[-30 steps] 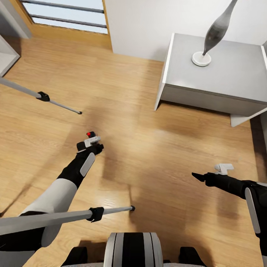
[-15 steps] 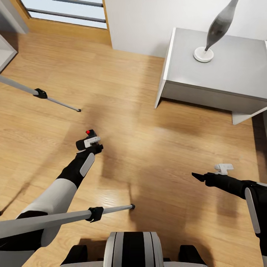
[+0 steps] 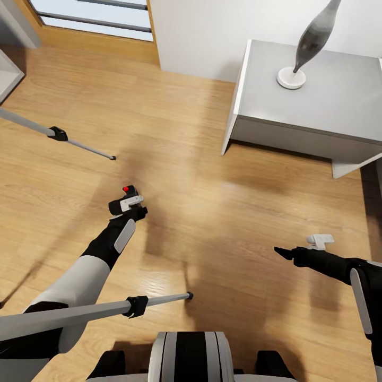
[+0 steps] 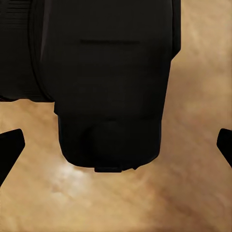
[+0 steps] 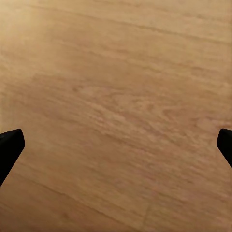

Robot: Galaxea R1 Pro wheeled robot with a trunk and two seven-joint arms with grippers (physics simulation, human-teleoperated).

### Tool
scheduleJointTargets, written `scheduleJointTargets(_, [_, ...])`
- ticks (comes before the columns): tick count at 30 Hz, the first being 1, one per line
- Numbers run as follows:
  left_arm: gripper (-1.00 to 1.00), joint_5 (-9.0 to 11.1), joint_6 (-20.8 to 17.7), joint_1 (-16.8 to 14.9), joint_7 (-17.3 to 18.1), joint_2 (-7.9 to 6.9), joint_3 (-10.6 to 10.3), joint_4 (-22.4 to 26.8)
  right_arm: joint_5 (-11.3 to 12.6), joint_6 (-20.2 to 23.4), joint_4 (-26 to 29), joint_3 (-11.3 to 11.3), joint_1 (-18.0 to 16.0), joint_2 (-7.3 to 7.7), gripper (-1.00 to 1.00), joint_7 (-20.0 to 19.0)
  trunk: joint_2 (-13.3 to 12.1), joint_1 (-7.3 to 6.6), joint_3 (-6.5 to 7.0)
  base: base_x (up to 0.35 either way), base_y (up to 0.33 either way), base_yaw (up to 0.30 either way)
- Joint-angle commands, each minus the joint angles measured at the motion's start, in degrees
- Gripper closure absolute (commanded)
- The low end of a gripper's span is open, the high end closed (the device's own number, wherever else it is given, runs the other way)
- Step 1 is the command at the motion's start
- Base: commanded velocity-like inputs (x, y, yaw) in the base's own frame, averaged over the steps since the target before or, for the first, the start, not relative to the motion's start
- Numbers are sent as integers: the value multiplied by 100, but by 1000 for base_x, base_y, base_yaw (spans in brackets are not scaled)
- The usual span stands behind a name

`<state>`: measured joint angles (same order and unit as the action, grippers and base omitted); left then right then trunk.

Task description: Attach the digital camera to the camera tripod in the bedroom.

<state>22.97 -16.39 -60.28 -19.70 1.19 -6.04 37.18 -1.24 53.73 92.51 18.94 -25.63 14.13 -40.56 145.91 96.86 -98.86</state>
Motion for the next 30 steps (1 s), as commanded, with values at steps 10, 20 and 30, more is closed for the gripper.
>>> scheduleJointTargets(10, [-100,54,-8,10,-44,-9,-40,13,-16,32,4,5,-4,-2,-100,-31,1,-1,-3,0,0,0])
scheduleJointTargets(20, [-100,55,-1,23,26,-14,-41,16,-15,32,4,4,-4,1,-100,-31,1,-1,-3,0,0,0])
scheduleJointTargets(30, [-100,51,4,13,62,-16,-38,3,-16,32,4,4,-4,4,-100,-31,1,-1,-3,0,0,0])
